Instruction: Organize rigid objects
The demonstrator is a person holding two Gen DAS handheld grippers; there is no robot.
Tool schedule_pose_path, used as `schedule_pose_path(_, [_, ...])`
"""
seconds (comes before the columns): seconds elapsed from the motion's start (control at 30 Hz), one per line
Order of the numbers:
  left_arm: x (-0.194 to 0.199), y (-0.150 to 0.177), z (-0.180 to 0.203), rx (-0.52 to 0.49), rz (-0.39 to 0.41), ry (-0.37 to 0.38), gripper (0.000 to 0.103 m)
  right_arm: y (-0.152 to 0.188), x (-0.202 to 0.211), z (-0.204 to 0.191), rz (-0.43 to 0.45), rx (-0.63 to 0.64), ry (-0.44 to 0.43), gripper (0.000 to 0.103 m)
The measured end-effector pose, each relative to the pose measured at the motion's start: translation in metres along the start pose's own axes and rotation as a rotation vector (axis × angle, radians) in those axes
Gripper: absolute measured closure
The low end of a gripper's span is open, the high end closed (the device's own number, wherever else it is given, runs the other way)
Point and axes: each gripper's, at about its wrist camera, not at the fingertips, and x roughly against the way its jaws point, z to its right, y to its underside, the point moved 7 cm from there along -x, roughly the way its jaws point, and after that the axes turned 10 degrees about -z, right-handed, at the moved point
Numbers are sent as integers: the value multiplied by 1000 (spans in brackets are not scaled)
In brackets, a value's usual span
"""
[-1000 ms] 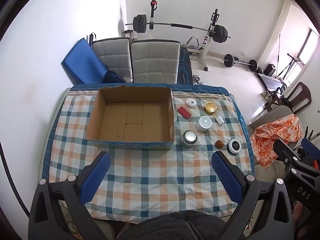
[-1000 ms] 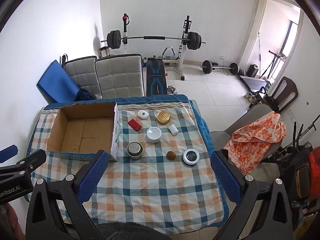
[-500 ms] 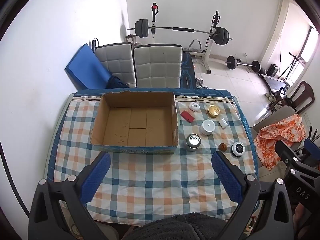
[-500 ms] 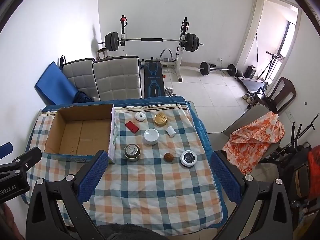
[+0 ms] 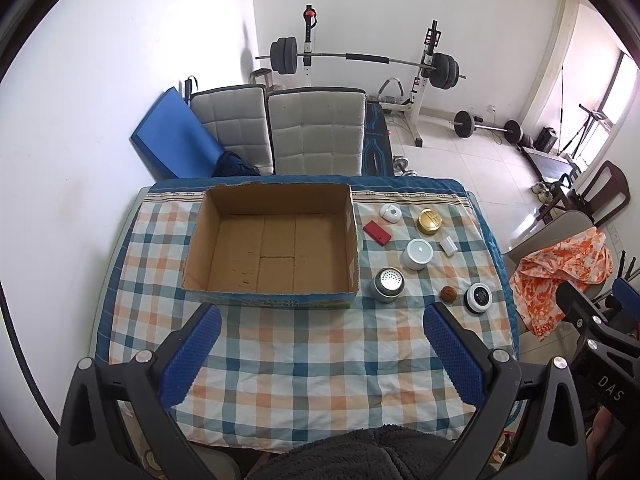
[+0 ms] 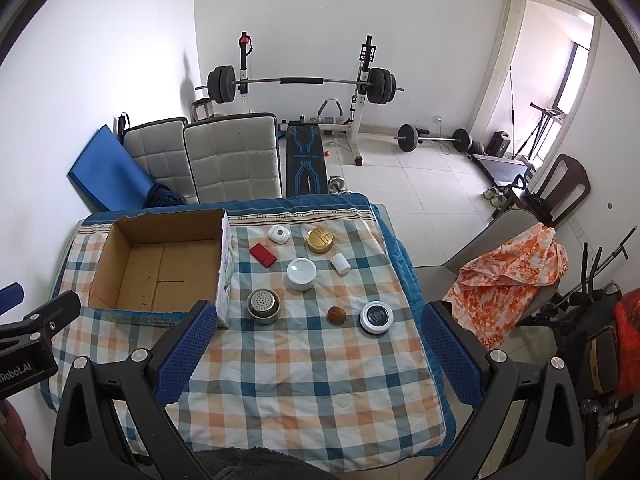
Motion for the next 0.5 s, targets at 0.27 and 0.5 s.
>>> schedule_pose_path(0.27, [-1, 0, 0, 3, 4, -5, 0, 0, 2, -1, 5, -6, 2, 0])
schedule_pose_path(0.5, [-1, 0, 0, -2, 7, -6, 0, -3, 6, -4, 13, -7, 4, 0])
